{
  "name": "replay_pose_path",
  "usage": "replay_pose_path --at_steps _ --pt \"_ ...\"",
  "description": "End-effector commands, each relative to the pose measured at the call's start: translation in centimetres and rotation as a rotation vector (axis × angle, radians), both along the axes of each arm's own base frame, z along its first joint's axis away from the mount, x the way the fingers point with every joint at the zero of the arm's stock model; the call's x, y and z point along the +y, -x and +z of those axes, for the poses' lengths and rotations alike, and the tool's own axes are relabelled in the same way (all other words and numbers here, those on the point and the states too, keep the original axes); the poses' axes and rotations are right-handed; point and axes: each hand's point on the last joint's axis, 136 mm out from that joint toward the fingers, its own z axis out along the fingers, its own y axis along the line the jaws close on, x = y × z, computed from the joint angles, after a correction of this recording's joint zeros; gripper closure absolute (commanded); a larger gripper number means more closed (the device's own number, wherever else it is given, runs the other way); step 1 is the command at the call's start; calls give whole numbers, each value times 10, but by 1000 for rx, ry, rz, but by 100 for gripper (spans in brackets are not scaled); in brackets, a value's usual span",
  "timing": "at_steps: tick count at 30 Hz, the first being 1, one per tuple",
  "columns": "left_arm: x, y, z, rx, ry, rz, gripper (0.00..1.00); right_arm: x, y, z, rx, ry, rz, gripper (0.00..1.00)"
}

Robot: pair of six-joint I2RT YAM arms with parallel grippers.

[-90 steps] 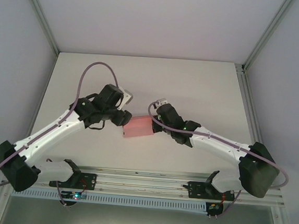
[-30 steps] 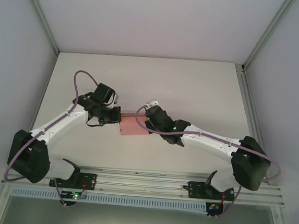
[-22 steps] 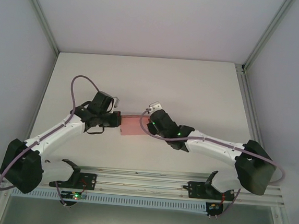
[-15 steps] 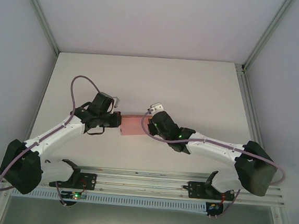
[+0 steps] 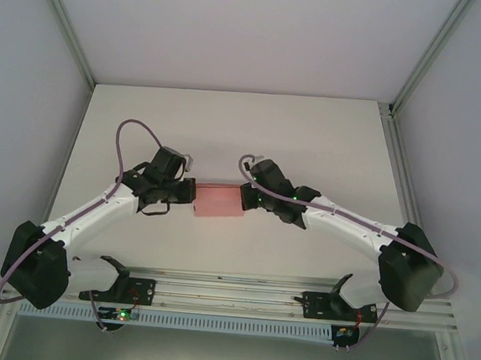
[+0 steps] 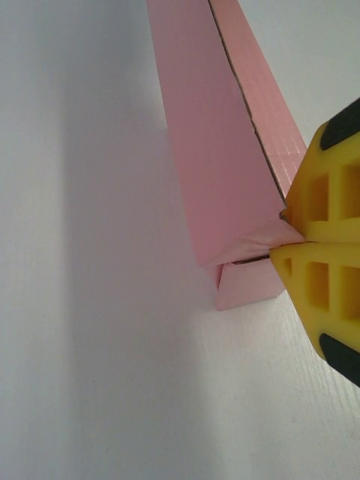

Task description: Assemble paper box

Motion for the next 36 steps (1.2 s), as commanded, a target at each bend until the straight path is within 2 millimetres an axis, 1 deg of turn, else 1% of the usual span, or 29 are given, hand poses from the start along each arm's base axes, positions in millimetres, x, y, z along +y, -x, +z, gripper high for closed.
replay_pose_path --at_steps 1,4,5,7,9,11,13,16,19,22,25,28,30,32,35,36 --pt "4 47 -45 213 -65 -41 100 15 49 -40 258 -52 109 100" --pt "3 48 -44 214 -67 -46 100 11 46 -46 280 -40 75 100" --pt "3 48 -44 214 -70 -46 100 8 45 -47 260 -14 70 100" --pt "3 48 -44 213 -73 -45 100 -6 46 -57 230 88 55 100" --pt "3 48 -44 213 -74 -44 100 -22 56 -76 221 180 81 100" --pt "4 47 -44 213 -79 -40 100 -38 70 -100 260 215 61 100" --pt "4 48 -45 220 -78 -39 100 -45 82 -119 284 225 56 100" --pt "4 49 -48 235 -85 -34 100 -49 99 -144 332 240 64 100" --pt "6 51 -49 235 -85 -28 100 -51 107 -157 366 278 59 100" --pt "6 52 -48 235 -80 -24 100 -54 109 -160 370 299 54 100" --pt "7 51 -47 227 -86 -26 100 -72 115 -159 372 397 72 100" --pt "8 51 -44 226 -99 -29 100 -86 110 -147 327 471 73 100" --pt "7 50 -41 220 -90 -31 100 -81 105 -140 297 451 87 100" --pt "2 47 -33 203 -60 -28 100 -76 101 -134 277 434 88 100" --pt "-4 43 -14 165 -6 -21 76 -70 94 -127 249 418 77 100" --pt "-5 40 -6 145 5 -13 63 -68 91 -124 237 413 71 100"
